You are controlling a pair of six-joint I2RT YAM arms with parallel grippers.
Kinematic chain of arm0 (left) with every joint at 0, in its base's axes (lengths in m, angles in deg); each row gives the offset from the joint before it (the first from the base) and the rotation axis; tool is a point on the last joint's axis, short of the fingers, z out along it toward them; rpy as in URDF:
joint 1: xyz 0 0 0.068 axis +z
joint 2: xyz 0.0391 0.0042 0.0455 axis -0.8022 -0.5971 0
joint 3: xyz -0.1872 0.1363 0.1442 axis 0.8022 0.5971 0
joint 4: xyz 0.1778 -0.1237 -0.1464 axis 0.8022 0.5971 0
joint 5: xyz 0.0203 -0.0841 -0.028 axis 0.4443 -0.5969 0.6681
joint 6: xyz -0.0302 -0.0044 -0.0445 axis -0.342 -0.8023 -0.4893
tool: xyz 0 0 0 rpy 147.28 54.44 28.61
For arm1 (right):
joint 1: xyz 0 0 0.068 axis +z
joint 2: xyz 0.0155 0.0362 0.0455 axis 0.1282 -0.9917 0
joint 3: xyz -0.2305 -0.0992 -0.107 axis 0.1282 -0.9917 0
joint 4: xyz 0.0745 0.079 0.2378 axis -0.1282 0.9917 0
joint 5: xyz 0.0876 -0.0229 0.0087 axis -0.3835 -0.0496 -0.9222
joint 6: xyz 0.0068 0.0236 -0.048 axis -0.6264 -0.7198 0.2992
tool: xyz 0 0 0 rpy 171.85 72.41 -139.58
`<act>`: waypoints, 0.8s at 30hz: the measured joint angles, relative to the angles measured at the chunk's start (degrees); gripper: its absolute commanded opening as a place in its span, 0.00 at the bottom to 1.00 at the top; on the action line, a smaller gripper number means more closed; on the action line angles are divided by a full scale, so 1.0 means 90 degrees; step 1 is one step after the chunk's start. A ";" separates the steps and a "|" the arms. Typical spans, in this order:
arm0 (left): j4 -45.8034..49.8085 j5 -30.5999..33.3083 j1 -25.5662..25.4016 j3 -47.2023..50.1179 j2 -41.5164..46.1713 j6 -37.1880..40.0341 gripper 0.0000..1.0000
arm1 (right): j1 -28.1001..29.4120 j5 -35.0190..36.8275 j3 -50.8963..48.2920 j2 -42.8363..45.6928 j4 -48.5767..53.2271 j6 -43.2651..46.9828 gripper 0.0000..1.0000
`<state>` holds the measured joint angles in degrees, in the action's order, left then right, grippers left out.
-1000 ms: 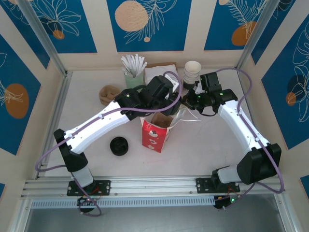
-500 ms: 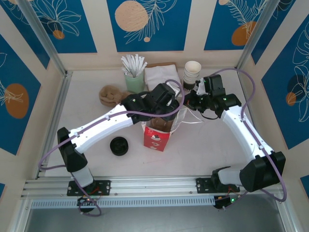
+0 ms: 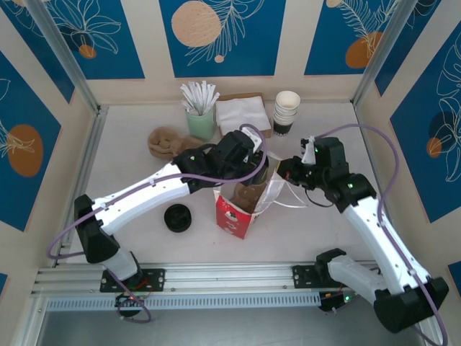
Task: Pack the takeout coffee
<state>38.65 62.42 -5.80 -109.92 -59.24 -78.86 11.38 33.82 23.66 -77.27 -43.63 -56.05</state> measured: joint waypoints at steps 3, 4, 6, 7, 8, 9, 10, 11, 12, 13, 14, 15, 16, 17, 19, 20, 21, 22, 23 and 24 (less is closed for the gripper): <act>-0.0153 0.0044 -0.0058 0.0199 0.0129 -0.0085 0.56 | -0.0007 0.0189 -0.0019 0.0097 -0.0114 0.0039 0.00; -0.0172 0.0053 -0.0063 0.0262 0.0165 -0.0112 0.56 | -0.0015 0.0216 -0.0005 0.0046 -0.0136 0.0061 0.00; -0.0172 0.0097 -0.0063 0.0299 0.0172 -0.0163 0.56 | -0.0029 0.0262 0.0078 -0.0211 -0.0165 0.0172 0.00; -0.0172 0.0126 -0.0063 0.0299 0.0170 -0.0175 0.56 | -0.0041 0.0260 0.0117 -0.0321 -0.0185 0.0211 0.00; -0.0168 0.0160 -0.0063 0.0299 0.0170 -0.0185 0.56 | -0.0056 0.0255 0.0175 -0.0461 -0.0197 0.0265 0.00; -0.0168 0.0194 -0.0063 0.0284 0.0170 -0.0185 0.56 | -0.0070 0.0243 0.0238 -0.0602 -0.0206 0.0321 0.00; -0.0168 0.0216 -0.0063 0.0274 0.0168 -0.0185 0.56 | -0.0087 0.0219 0.0294 -0.0704 -0.0209 0.0355 0.00; -0.0163 0.0238 -0.0063 0.0253 0.0158 -0.0182 0.56 | -0.0109 0.0180 0.0369 -0.0840 -0.0199 0.0386 0.00; -0.0158 0.0260 -0.0063 0.0228 0.0143 -0.0182 0.57 | -0.0134 0.0131 0.0432 -0.0950 -0.0204 0.0401 0.00; -0.0141 0.0274 -0.0063 0.0197 0.0124 -0.0180 0.57 | -0.0146 0.0078 0.0483 -0.1049 -0.0209 0.0420 0.00; -0.0117 0.0287 -0.0063 0.0153 0.0097 -0.0180 0.57 | -0.0158 0.0029 0.0517 -0.1132 -0.0216 0.0420 0.00; -0.0107 0.0291 -0.0063 0.0107 0.0066 -0.0177 0.57 | -0.0172 -0.0029 0.0544 -0.1212 -0.0221 0.0420 0.00; -0.0063 0.0308 -0.0063 0.0049 0.0032 -0.0165 0.57 | -0.0182 -0.0073 0.0563 -0.1268 -0.0226 0.0420 0.00; 0.0010 0.0325 -0.0061 -0.0049 -0.0027 -0.0143 0.57 | -0.0197 -0.0121 0.0583 -0.1326 -0.0228 0.0427 0.00; 0.0153 0.0342 -0.0061 -0.0238 -0.0141 -0.0124 0.57 | -0.0226 -0.0238 0.0600 -0.1438 -0.0243 0.0478 0.00; 0.0245 0.0359 -0.0061 -0.0367 -0.0209 -0.0104 0.57 | -0.0255 -0.0306 0.0600 -0.1484 -0.0250 0.0527 0.00; 0.0306 0.0367 -0.0061 -0.0464 -0.0262 -0.0083 0.57 | -0.0279 -0.0381 0.0600 -0.1528 -0.0262 0.0578 0.00; 0.0359 0.0381 -0.0056 -0.0542 -0.0304 -0.0056 0.57 | -0.0308 -0.0449 0.0600 -0.1559 -0.0282 0.0624 0.00; 0.0420 0.0381 -0.0049 -0.0612 -0.0338 -0.0029 0.57 | -0.0345 -0.0529 0.0600 -0.1576 -0.0299 0.0682 0.00; 0.0457 0.0379 -0.0049 -0.0661 -0.0357 -0.0007 0.57 | -0.0386 -0.0619 0.0600 -0.1583 -0.0304 0.0753 0.00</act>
<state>42.76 65.83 -6.23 -115.86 -62.45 -78.93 7.90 28.24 29.06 -91.52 -46.36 -49.27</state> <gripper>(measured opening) 0.597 0.066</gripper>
